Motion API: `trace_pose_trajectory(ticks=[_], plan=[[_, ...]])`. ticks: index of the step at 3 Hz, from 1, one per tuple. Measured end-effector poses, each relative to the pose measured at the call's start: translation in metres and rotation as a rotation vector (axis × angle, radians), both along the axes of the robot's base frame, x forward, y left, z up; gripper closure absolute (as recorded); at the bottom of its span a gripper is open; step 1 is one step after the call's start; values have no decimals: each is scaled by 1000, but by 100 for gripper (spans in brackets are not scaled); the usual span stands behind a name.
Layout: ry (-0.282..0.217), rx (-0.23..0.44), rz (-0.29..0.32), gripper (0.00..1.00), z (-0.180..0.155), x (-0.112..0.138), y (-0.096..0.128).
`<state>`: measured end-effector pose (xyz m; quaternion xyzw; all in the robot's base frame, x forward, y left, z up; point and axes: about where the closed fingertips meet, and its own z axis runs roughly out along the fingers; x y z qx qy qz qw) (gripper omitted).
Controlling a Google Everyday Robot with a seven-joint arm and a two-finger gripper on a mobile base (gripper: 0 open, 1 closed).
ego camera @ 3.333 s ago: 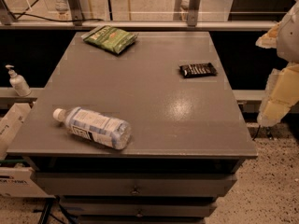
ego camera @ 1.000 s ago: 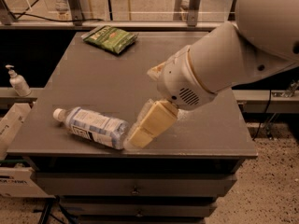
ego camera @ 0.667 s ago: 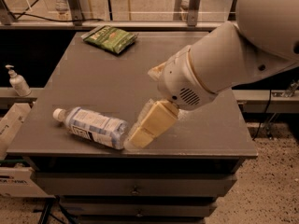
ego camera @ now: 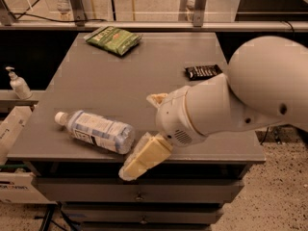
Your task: Move blue plastic bottle near rxbar chocolate
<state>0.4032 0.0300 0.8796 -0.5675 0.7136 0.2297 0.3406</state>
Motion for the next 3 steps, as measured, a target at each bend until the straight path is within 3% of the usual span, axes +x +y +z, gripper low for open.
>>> trace_pose_trajectory(ticks=[1, 3], plan=[[1, 9, -19, 0, -28, -2, 16], [-5, 37, -87, 0, -49, 16, 47]])
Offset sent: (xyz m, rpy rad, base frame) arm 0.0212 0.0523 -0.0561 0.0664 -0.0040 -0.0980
